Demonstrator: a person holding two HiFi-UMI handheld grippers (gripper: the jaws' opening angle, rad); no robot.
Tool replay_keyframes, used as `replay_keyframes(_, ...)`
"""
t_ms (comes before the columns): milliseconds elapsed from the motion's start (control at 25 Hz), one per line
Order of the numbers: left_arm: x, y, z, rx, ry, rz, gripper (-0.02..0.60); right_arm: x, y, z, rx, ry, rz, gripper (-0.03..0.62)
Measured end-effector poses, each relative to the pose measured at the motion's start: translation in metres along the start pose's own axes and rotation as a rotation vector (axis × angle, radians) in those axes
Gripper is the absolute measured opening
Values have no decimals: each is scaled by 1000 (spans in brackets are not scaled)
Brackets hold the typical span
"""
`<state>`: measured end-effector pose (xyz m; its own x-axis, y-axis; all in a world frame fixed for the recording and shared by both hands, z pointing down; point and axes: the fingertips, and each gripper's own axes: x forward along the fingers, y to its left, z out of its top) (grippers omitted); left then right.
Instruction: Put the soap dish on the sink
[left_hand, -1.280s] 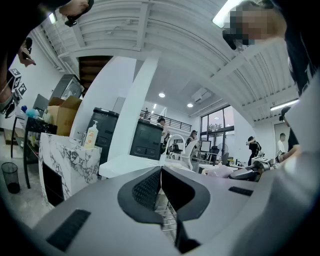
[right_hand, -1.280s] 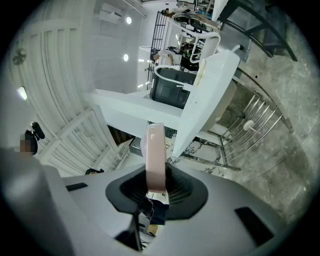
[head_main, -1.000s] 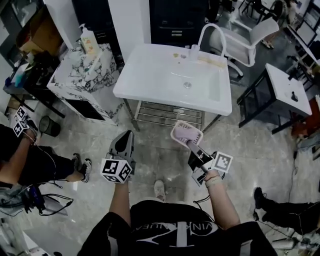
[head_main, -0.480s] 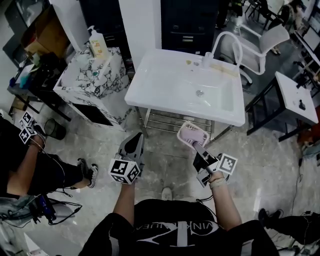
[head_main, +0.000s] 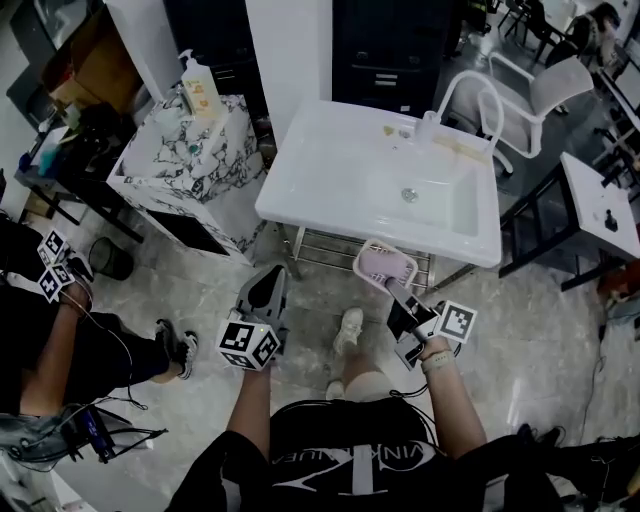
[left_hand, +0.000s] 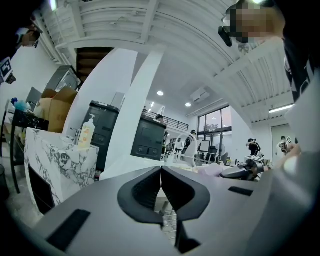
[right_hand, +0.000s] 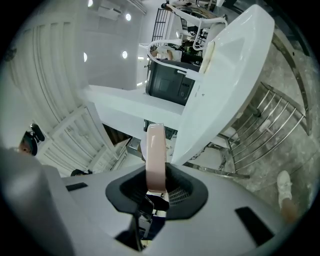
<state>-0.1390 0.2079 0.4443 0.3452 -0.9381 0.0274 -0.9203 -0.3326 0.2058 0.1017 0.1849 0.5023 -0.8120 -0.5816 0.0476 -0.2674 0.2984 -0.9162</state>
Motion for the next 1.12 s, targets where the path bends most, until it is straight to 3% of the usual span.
replay_keyframes(400,71,39,14,9,-5,-1,18,67,-17,58,-7,1,12,87)
replay_keyframes(760,149,51,23,3,-1,-47,18,110,-35,107,17,21,4,87)
replay_keyframes(1120,216,74,22,13,55,-76,18,158,-55,147,31,34,9,87)
